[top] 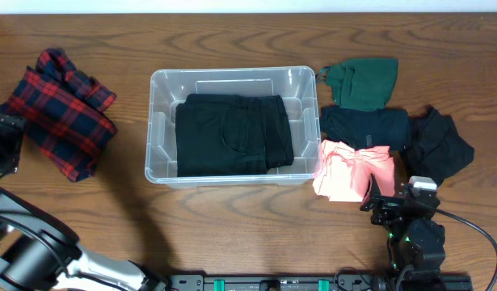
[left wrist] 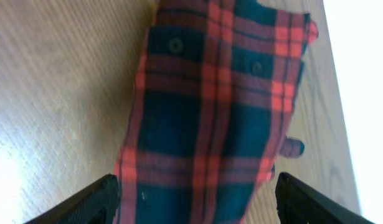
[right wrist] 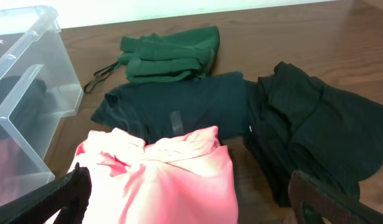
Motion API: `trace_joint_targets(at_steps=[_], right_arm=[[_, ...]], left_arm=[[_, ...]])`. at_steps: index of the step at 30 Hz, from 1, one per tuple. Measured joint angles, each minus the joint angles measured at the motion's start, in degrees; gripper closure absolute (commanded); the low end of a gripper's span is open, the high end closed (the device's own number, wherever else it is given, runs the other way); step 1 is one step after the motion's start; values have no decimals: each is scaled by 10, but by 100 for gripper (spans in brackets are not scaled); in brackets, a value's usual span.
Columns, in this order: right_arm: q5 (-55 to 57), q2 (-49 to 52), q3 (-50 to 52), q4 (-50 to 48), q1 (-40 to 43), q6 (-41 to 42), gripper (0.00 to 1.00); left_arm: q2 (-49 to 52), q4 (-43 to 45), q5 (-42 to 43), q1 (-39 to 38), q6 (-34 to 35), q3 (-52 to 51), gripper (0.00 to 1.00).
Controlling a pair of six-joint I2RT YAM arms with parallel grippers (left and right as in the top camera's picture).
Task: Pack container
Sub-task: 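Move the left gripper to the plaid shirt and grasp it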
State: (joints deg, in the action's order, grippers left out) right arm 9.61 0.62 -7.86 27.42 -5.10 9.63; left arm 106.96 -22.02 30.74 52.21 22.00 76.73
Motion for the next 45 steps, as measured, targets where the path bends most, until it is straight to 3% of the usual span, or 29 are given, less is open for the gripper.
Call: trace_joint_targets(at_steps=[13,29,32,36,43,44,45], right_arm=[[0,0,0,0,0,0,1],[0,0,0,0,0,0,1],[0,0,0,0,0,0,1],[0,0,0,0,0,0,1],[0,0,0,0,0,0,1],[0,0,0,0,0,0,1],[0,0,0,0,0,0,1]], left_arm=[[130,75,70,13,0,0,18],[150,140,66,-31,-13,3,17],[158,147,68,-45,-13,10,26],[168,147,70,-51,-14,12,53],[176,150,91,-50,-31,13,82],[176,150,98,-49,-37,13,92],[176,149,104,-49,-40,13,94]])
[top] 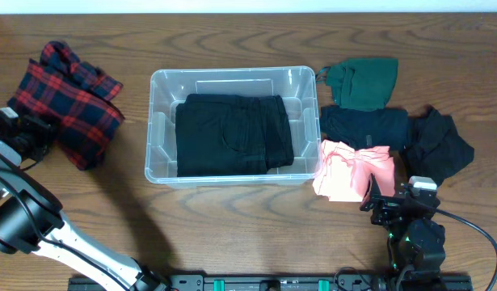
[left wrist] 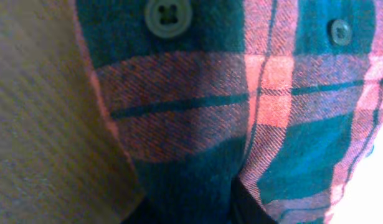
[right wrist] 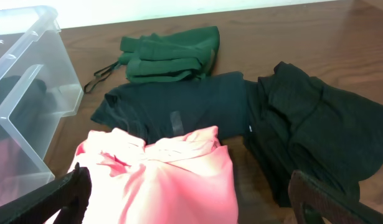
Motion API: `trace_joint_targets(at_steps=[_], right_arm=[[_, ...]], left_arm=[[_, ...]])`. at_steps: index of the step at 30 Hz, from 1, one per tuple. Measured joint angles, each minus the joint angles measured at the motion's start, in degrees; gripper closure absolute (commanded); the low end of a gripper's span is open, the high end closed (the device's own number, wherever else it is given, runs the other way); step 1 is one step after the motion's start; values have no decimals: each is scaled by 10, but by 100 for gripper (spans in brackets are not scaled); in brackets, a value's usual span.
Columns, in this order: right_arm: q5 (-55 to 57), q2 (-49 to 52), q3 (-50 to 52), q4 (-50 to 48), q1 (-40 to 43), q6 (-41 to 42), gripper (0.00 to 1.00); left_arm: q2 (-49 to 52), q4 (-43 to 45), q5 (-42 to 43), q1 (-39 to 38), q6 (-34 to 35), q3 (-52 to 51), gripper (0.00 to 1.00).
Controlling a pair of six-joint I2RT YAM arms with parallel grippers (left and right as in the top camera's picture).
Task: Pack container
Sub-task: 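Move the left gripper to the plaid shirt and grasp it, then lift the plaid shirt and carry it over the bin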
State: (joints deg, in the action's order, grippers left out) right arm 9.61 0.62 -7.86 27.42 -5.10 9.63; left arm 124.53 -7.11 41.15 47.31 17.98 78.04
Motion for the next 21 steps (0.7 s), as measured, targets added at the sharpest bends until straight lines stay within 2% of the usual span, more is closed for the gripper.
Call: trace_joint_targets(at_steps=[8,12,21], right_arm=[[0,0,0,0,0,0,1],[0,0,0,0,0,0,1],[0,0,0,0,0,0,1]], left_arm=[[-2,-11,105,10,-14,0,94],[-39,-20,167,13,-2,-9,94],[-287,-18,302,-14,46,-13,94]])
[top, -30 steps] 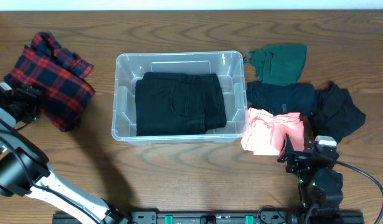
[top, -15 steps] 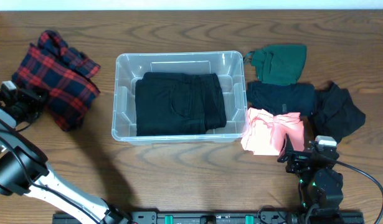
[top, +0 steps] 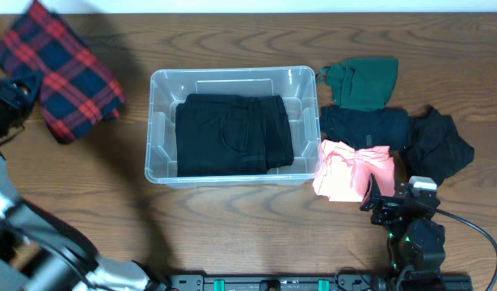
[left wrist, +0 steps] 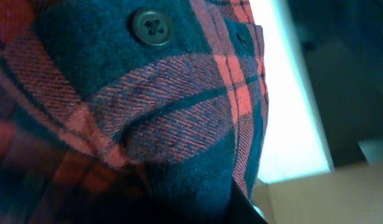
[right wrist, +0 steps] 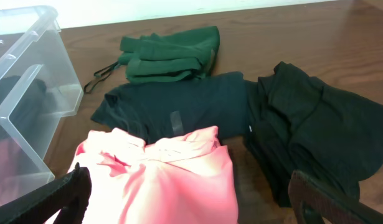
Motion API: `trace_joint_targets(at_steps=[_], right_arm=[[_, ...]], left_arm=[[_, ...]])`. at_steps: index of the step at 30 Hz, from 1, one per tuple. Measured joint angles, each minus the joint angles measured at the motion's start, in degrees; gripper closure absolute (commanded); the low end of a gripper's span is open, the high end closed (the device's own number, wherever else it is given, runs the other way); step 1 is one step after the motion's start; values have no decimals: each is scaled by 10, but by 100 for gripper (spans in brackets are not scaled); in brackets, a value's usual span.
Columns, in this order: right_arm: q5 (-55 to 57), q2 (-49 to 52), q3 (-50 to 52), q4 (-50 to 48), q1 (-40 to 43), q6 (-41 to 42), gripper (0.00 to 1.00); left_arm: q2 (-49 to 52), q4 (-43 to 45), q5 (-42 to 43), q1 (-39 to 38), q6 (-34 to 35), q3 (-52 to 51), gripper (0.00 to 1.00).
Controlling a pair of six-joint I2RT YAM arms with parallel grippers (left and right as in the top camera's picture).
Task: Pack container
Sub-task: 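Lift the plaid shirt and carry it over the bin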
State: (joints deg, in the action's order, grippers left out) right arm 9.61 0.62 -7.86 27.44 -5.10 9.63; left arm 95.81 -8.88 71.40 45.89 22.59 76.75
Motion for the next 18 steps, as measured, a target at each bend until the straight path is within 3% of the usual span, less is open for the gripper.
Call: trace_joint_targets(at_steps=[4,9,18], right_arm=[[0,0,0,0,0,0,1],[0,0,0,0,0,0,1],[0,0,0,0,0,0,1]], left_arm=[[-98,0,26,-48,16,0,94],[-173,-1,40,-165,30,0,94],[-176,-9,12,-441,27,0,94]])
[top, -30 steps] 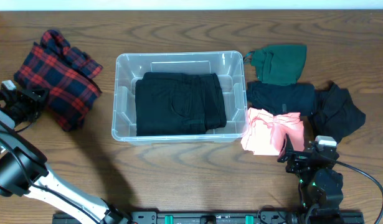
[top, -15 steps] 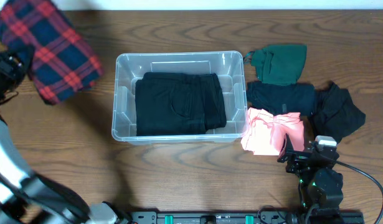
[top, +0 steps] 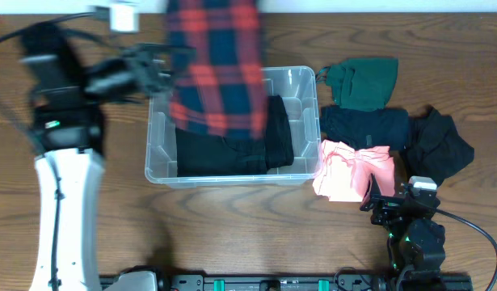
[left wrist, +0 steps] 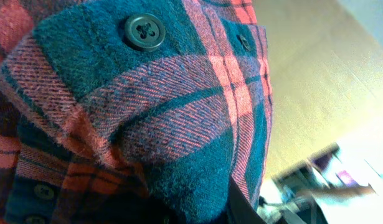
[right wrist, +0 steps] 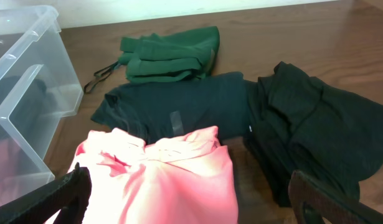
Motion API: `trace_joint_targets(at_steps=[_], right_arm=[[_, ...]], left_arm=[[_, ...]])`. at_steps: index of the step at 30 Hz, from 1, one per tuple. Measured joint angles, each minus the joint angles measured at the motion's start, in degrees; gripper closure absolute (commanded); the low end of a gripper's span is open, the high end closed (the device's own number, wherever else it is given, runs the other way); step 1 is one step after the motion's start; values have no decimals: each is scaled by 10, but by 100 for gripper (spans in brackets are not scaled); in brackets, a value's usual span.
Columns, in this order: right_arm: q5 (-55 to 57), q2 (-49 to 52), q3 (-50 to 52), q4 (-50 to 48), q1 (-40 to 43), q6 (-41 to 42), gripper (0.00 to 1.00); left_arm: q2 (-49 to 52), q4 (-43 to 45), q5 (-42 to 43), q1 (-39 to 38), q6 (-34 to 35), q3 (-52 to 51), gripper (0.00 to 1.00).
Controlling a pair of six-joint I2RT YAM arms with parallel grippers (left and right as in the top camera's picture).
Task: Pack container
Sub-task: 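Lift the plaid shirt and carry it over the bin, then lower the plaid shirt onto the pants and release it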
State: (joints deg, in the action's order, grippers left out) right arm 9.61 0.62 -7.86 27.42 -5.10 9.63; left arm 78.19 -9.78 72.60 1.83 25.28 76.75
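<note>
A red and navy plaid shirt (top: pixel 216 65) hangs in the air over the left half of the clear plastic container (top: pixel 292 73). My left gripper (top: pixel 169 63) is shut on its left edge. In the left wrist view the plaid cloth (left wrist: pixel 147 106) fills the frame and hides the fingers almost wholly. A folded black garment (top: pixel 274 137) lies inside the container. My right gripper (right wrist: pixel 191 205) stands open low over the pink garment (right wrist: pixel 166 168), near the table's front right (top: pixel 396 192).
To the right of the container lie a green garment (top: pixel 363 81), a dark navy tee (top: pixel 365 125), a black garment (top: pixel 438 145) and the pink garment (top: pixel 353 171). The container's near corner (right wrist: pixel 23 68) shows at the left of the right wrist view.
My left arm has moved right with the plaid shirt, from the table's far left corner to above the container. The shirt now hangs over the black garment. The right arm has not moved.
The plaid shirt lay crumpled at the table's left with my left gripper open at its edge. Then the gripper was shut on it, then it was lifted at the far left corner. Now it hangs over the container. The right gripper stayed open by the pink garment throughout.
</note>
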Motion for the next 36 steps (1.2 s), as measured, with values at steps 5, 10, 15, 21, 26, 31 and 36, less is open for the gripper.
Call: trace_joint_targets(at_steps=[5,10,15,21,26,31,36], right_arm=[[0,0,0,0,0,0,1],[0,0,0,0,0,0,1],[0,0,0,0,0,0,1],[0,0,0,0,0,0,1],[0,0,0,0,0,0,1],[0,0,0,0,0,0,1],[0,0,0,0,0,0,1]], left_arm=[[48,-18,-37,-110,-10,0,94],[108,-84,-84,-165,-14,0,94],[144,-184,-183,-176,-15,-3,94],[146,-282,-330,-175,-16,-4,94],[146,-341,-428,-175,-35,-4,94],[146,-363,-534,-175,-59,-10,94],[146,-328,-595,-173,-81,-42,94]])
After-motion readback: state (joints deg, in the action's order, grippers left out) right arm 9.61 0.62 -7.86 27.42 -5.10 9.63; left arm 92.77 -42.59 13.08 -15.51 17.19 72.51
